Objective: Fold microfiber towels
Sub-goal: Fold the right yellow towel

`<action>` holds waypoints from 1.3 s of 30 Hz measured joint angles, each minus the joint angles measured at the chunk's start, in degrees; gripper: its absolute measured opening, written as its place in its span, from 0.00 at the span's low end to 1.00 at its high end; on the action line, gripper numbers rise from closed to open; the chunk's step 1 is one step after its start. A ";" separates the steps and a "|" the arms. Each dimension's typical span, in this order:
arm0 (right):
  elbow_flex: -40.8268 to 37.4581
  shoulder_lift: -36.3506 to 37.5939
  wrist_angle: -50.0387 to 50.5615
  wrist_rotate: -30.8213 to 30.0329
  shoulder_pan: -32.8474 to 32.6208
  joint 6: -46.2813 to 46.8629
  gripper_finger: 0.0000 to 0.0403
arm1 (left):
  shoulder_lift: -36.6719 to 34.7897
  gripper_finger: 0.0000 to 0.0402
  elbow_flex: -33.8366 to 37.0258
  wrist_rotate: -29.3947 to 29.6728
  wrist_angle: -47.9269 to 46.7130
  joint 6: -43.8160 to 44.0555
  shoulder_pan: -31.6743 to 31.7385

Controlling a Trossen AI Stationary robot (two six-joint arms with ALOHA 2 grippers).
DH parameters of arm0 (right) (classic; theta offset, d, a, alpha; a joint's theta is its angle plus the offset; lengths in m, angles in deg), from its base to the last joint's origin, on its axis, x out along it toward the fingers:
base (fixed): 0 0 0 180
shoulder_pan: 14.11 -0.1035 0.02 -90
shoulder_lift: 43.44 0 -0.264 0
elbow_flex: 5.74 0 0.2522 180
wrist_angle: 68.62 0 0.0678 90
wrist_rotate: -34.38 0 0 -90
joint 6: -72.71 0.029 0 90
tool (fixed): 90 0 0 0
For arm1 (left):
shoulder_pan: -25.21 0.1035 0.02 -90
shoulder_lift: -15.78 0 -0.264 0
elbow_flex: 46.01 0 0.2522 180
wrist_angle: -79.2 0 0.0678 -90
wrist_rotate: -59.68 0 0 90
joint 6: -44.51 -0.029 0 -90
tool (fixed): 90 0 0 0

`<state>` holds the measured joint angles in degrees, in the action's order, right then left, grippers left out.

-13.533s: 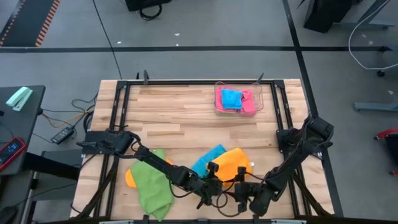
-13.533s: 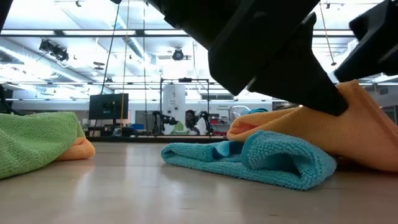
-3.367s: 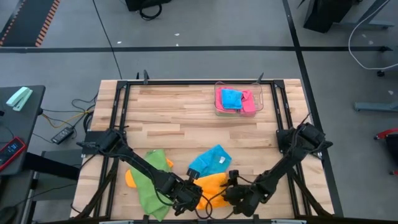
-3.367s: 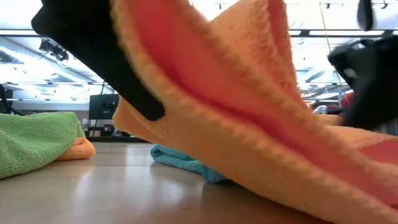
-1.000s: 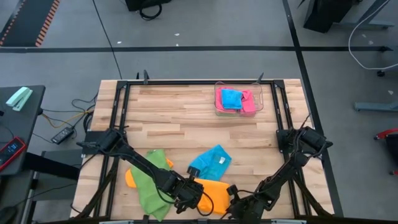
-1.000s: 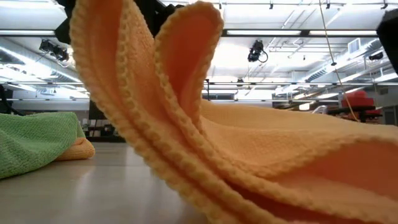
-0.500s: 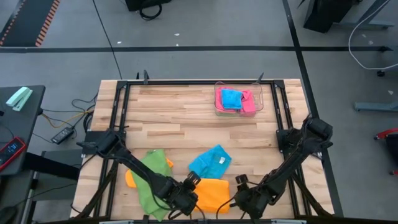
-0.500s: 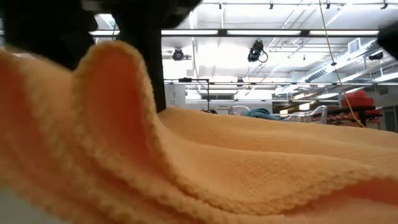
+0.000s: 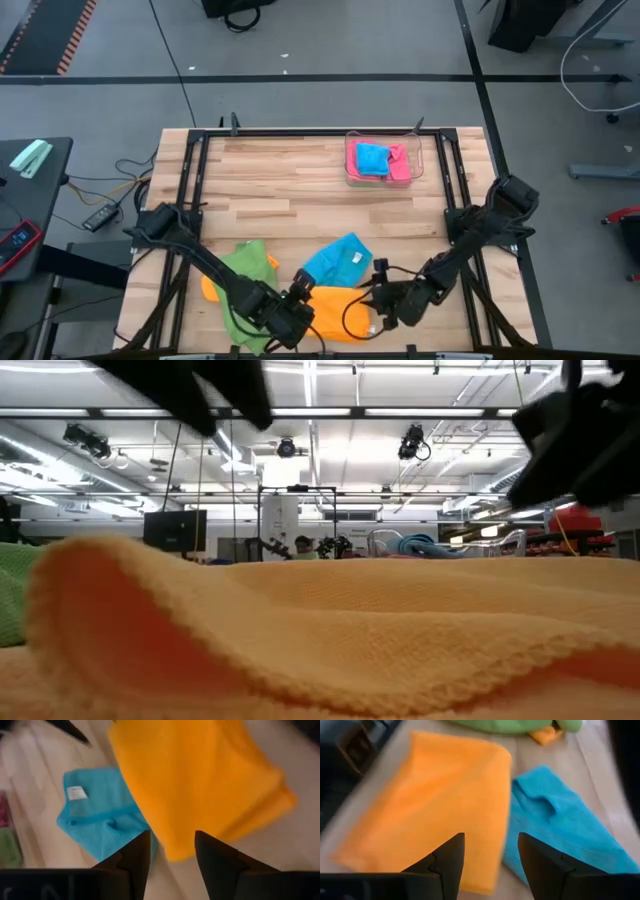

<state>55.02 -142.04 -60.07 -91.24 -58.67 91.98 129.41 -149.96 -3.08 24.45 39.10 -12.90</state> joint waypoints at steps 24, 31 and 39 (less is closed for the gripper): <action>-6.80 2.32 2.33 13.79 42.48 -18.83 0.36 | 4.56 0.28 0.24 -11.89 14.09 8.82 5.95; -6.10 14.02 3.82 15.67 42.76 -21.03 0.32 | 4.65 0.25 0.15 -11.79 10.36 4.92 6.74; -6.12 24.13 10.88 25.06 35.75 -15.46 0.31 | 3.58 0.23 0.20 -8.20 0.44 -2.82 7.42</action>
<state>48.91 -117.91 -49.19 -66.18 -22.91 76.53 132.99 -149.76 -11.28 24.88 36.29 -5.48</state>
